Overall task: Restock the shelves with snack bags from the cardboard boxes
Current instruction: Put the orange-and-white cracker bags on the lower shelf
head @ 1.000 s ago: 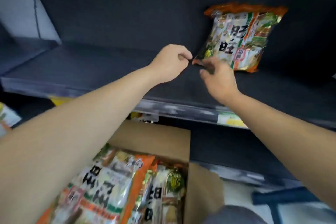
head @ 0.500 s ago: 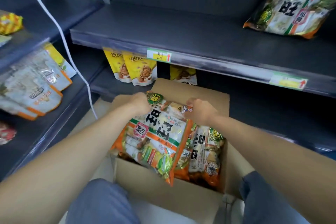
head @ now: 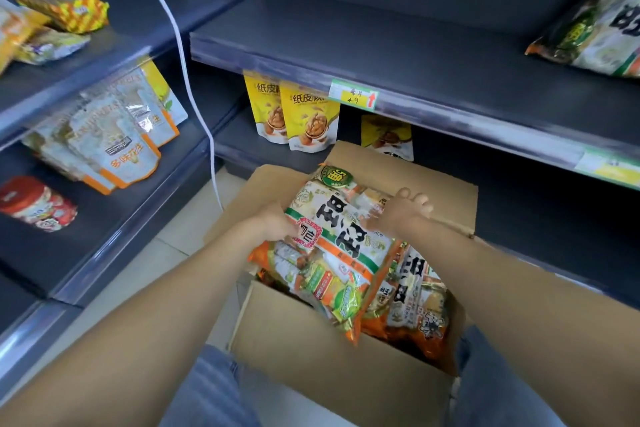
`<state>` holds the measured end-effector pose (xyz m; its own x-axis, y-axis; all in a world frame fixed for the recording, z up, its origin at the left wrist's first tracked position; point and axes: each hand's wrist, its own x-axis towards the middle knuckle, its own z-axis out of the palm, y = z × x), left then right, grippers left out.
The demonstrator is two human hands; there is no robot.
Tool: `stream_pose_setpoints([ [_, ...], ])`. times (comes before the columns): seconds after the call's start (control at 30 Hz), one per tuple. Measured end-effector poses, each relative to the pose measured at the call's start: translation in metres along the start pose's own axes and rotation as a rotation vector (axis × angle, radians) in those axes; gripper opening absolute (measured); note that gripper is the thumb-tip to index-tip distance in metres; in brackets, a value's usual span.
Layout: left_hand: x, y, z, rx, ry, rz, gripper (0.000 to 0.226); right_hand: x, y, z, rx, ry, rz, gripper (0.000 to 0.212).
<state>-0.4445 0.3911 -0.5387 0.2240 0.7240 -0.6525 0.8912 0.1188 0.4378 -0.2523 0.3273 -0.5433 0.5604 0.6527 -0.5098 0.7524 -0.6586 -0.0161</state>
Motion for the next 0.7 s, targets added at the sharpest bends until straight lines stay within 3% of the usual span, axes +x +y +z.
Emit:
stream_pose_setpoints([
  [0.07,0.002,0.001,-0.003,-0.046,0.013,0.003,0.065,0.000,-0.004,0.004,0.024,0.016,0.080,0.110],
  [0.2,0.010,0.007,0.000,-0.041,-0.039,0.067,0.051,-0.005,-0.002,0.003,0.079,-0.017,0.150,0.108],
  [0.33,0.014,0.018,0.007,-0.092,-0.046,0.062,0.051,-0.011,0.006,-0.001,0.336,-0.280,0.060,0.079],
  [0.43,0.015,0.024,0.008,-0.126,-0.037,0.038,0.059,-0.016,0.005,-0.003,0.575,-0.450,0.131,0.073],
  [0.53,0.013,0.025,0.003,-0.167,-0.061,0.033,0.038,-0.017,0.002,-0.011,0.610,-0.552,0.132,0.065],
  [0.63,0.017,0.020,-0.009,-0.246,0.019,0.073,0.027,-0.022,-0.005,-0.022,0.618,-0.561,0.102,0.044],
  [0.7,0.017,0.017,-0.022,-0.272,0.124,0.148,0.034,-0.026,-0.013,-0.032,0.621,-0.492,0.052,0.045],
])
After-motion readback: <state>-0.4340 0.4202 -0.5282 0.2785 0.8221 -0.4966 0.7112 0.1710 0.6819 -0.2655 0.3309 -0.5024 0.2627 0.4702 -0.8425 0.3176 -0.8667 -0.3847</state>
